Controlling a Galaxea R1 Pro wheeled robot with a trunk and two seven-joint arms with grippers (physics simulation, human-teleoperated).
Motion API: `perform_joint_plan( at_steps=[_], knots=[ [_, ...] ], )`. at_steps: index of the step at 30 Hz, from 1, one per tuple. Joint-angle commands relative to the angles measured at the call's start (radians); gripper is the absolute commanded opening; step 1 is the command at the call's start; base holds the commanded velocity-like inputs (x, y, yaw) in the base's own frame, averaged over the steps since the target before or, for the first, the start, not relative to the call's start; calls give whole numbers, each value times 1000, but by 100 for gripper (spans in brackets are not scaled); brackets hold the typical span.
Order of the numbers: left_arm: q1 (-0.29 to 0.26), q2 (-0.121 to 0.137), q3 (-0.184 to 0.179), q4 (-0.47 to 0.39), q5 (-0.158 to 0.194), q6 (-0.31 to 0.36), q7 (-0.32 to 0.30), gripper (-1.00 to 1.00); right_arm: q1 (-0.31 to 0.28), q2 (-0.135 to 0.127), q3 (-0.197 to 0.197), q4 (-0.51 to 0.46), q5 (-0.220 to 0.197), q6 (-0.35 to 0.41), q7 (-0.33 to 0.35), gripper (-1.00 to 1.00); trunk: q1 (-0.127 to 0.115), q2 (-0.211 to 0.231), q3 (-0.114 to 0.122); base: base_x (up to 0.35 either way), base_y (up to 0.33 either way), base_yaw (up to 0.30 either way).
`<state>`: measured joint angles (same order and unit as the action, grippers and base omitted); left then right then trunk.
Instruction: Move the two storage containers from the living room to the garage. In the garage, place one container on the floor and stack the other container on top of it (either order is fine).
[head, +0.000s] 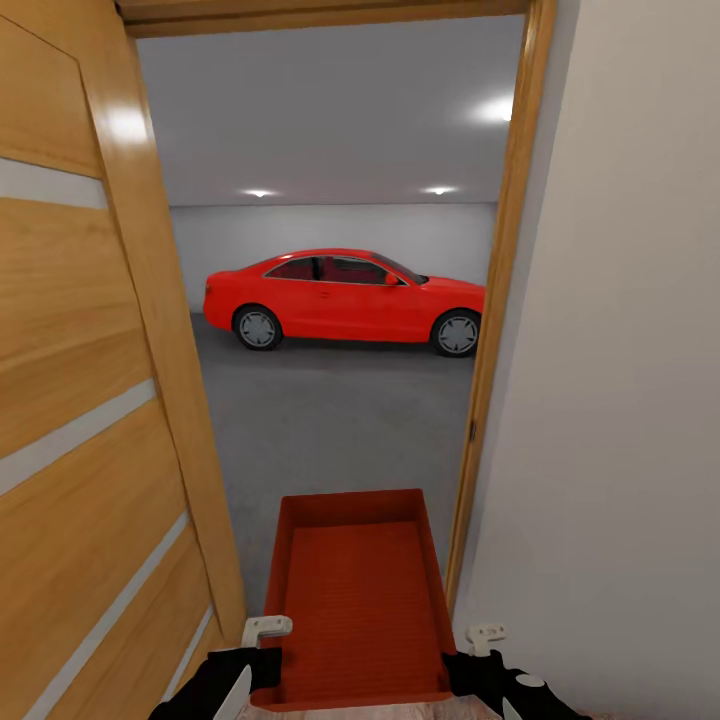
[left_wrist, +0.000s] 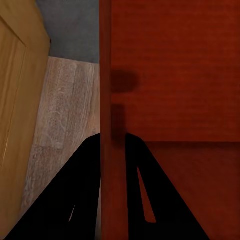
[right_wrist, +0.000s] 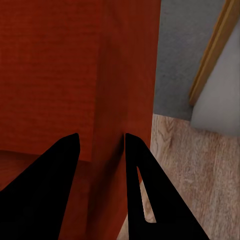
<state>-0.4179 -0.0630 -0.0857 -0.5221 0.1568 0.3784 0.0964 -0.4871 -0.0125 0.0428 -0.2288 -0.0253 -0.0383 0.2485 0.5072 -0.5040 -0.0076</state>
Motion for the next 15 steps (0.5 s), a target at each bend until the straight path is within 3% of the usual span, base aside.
perform_joint_plan(
  at_steps=[1, 9, 15],
  knots=[
    [-1, 0, 7, -11, -25, -12, 36, -100, 1, 16, 40, 3, -4, -5, 17, -100, 0, -1, -1, 0, 45, -21],
    [-1, 0, 7, -11, -25, -12, 36, -100, 1, 16, 40, 3, -4, -5, 17, -100, 0, -1, -1, 0, 201, -188],
    [-1, 0, 7, -11, -25, -12, 36, -100, 1, 16, 40, 3, -4, -5, 17, -100, 0, -1, -1, 0, 50, -45]
  ],
)
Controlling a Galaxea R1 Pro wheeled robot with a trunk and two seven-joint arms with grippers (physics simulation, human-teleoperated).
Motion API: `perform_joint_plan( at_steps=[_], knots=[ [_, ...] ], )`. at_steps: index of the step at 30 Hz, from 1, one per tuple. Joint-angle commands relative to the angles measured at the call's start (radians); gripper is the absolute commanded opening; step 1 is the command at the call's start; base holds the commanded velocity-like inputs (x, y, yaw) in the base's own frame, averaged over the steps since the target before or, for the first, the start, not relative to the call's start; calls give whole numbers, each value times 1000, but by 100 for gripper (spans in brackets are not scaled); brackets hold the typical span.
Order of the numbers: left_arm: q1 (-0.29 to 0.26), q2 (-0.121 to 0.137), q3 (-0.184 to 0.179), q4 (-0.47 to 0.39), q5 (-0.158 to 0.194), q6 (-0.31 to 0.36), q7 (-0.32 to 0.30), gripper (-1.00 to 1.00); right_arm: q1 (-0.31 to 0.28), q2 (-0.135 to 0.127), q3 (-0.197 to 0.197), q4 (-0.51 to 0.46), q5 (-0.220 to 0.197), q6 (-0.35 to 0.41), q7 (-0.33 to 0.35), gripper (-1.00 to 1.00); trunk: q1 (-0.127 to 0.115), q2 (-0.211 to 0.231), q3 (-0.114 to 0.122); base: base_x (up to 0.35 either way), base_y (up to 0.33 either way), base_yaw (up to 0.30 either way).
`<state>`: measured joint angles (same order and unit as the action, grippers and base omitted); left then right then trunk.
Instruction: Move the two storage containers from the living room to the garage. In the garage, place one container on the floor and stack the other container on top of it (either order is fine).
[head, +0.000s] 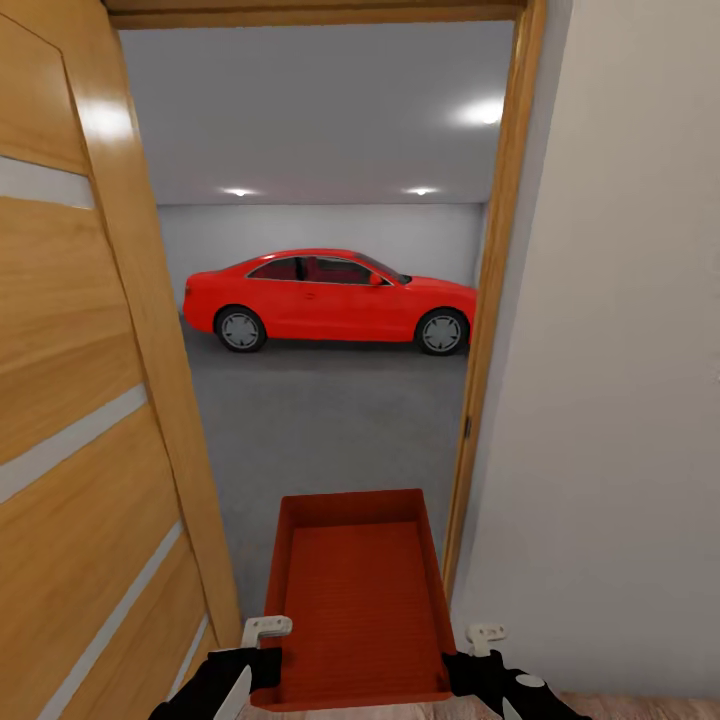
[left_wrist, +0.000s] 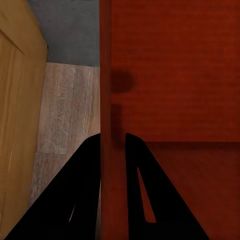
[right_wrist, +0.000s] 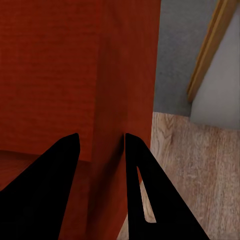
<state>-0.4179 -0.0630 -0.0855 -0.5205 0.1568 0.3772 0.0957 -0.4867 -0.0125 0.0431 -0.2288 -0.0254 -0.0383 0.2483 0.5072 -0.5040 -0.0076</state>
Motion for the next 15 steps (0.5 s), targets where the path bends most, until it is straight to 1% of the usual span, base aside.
perform_joint_plan(
  at_steps=[1, 6, 8, 11, 15],
  knots=[
    [-1, 0, 7, -13, -25, -11, 36, -100, 1, 16, 40, 3, -4, -5, 17, -100, 0, -1, -1, 0, 6, -5],
    [-1, 0, 7, -13, -25, -11, 36, -100, 1, 16, 40, 3, -4, -5, 17, -100, 0, -1, -1, 0, 2, -3],
    [-1, 0, 7, -13, -25, -11, 36, -100, 1, 16, 40, 3, -4, -5, 17, -100, 0, -1, -1, 22, 44, -70],
    [-1, 0, 7, -13, -25, -11, 36, -100, 1, 16, 40, 3, -4, -5, 17, -100, 0, -1, -1, 98, 161, -183],
    [-1, 0, 7, -13, -25, -11, 36, -100, 1, 16, 40, 3, -4, -5, 17, -100, 0, -1, -1, 137, 213, -252]
  ],
)
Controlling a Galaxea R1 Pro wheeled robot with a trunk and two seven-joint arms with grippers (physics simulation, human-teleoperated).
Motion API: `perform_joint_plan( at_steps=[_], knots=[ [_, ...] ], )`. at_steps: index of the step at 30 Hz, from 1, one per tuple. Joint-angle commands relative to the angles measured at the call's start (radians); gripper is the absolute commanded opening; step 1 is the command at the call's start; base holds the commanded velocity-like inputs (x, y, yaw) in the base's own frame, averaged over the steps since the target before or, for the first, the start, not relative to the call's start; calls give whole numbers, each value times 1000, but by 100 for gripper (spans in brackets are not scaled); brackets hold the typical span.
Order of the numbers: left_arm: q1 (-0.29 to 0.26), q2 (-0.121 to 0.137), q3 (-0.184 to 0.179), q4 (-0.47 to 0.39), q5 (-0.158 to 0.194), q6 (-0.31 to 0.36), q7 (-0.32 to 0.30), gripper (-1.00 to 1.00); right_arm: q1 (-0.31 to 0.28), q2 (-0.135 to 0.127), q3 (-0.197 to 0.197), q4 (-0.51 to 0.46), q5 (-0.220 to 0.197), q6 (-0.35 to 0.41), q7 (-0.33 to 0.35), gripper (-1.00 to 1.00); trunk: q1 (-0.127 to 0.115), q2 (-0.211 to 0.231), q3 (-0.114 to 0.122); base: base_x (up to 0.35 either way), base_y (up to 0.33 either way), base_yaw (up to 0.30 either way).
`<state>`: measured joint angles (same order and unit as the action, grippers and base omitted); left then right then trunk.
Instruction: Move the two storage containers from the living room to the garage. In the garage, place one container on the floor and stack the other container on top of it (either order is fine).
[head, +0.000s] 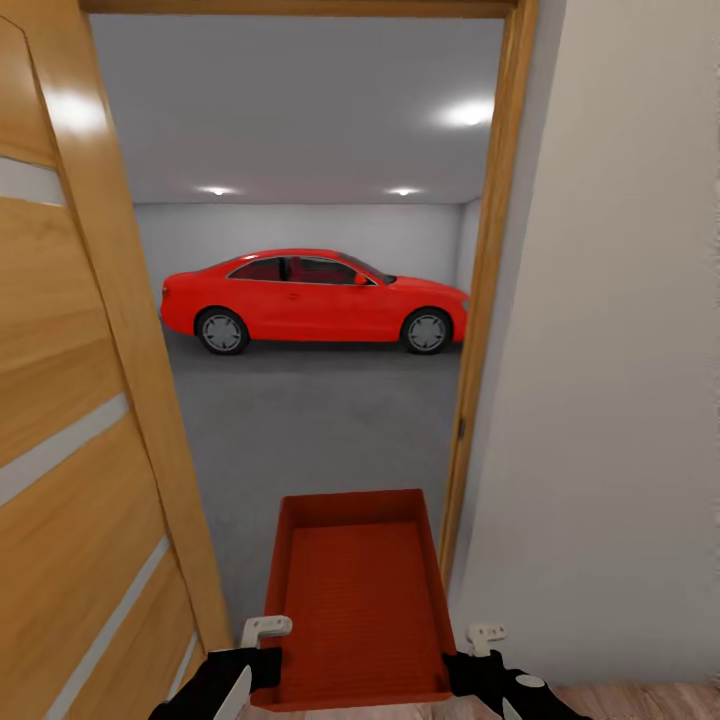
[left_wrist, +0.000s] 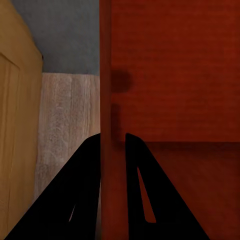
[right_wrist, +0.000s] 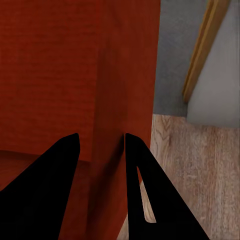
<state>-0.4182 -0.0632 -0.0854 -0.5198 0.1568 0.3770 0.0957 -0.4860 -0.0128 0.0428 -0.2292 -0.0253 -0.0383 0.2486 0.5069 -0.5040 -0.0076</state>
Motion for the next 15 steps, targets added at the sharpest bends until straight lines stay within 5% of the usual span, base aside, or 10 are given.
perform_joint_plan(
  at_steps=[1, 15],
  knots=[
    [-1, 0, 7, -14, -25, -10, 36, -100, 0, 16, 40, 4, -4, -5, 17, -100, 1, -1, -1, 132, 183, -258],
    [-1, 0, 7, -14, -25, -10, 36, -100, 1, 16, 40, 4, -2, -5, 17, -100, 1, -1, -1, 13, 17, -28]
  ],
)
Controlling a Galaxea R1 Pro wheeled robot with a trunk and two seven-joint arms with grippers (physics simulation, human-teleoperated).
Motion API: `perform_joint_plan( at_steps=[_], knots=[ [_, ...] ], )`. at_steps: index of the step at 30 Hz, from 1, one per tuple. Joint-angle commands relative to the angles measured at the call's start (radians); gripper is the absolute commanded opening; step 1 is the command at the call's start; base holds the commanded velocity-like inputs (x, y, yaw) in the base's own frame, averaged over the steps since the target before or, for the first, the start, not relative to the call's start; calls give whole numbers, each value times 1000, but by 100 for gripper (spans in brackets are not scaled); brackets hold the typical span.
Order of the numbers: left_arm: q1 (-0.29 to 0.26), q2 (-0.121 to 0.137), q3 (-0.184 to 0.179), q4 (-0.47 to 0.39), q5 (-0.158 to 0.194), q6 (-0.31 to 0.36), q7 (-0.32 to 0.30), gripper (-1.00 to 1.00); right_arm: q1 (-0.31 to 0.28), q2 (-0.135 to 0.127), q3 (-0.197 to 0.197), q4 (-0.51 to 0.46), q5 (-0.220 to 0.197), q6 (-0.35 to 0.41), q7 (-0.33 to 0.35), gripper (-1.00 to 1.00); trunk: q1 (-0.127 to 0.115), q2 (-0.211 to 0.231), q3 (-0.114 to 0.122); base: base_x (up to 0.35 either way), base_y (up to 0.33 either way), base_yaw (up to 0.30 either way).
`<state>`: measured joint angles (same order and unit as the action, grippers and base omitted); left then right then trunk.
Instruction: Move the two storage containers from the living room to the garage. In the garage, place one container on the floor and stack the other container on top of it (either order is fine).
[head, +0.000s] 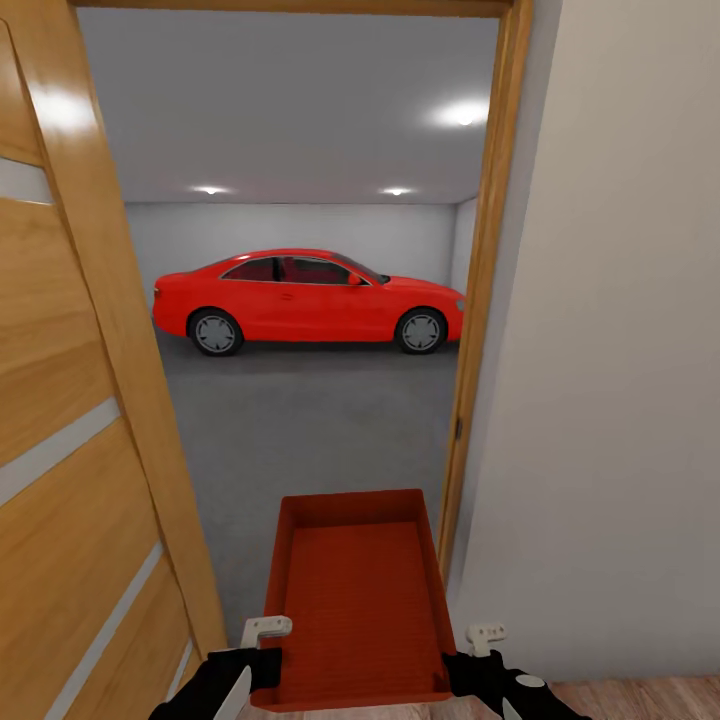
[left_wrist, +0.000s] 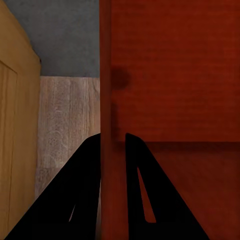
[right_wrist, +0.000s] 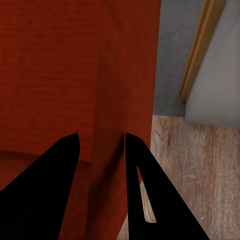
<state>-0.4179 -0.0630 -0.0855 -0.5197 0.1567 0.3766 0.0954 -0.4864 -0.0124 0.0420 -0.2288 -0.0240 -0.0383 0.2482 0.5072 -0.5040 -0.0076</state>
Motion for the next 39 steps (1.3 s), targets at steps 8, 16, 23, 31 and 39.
perform_joint_plan(
  at_steps=[8, 16, 23, 31, 39],
  knots=[
    [-1, 0, 7, -14, -25, -10, 37, -100, 1, 15, 41, 3, -4, -5, 17, -100, 0, -1, -1, 0, 0, 3],
    [-1, -1, 7, -13, -24, -10, 36, -100, 1, 15, 41, 3, -4, -5, 17, -100, 0, -1, -1, 0, 0, 170],
    [-1, -4, 7, -13, -25, -11, 37, -100, 1, 15, 41, 3, -4, -5, 18, -100, 0, -1, -1, 19, 0, 12],
    [-1, -2, 7, -13, -25, -11, 36, -100, 1, 15, 41, 3, -4, -5, 17, -100, 0, -1, -1, 269, 0, 0],
    [-1, -3, 7, -13, -25, -11, 36, -100, 0, 15, 41, 3, -4, -5, 19, -100, 0, -1, -1, 318, 0, 0]
  ],
)
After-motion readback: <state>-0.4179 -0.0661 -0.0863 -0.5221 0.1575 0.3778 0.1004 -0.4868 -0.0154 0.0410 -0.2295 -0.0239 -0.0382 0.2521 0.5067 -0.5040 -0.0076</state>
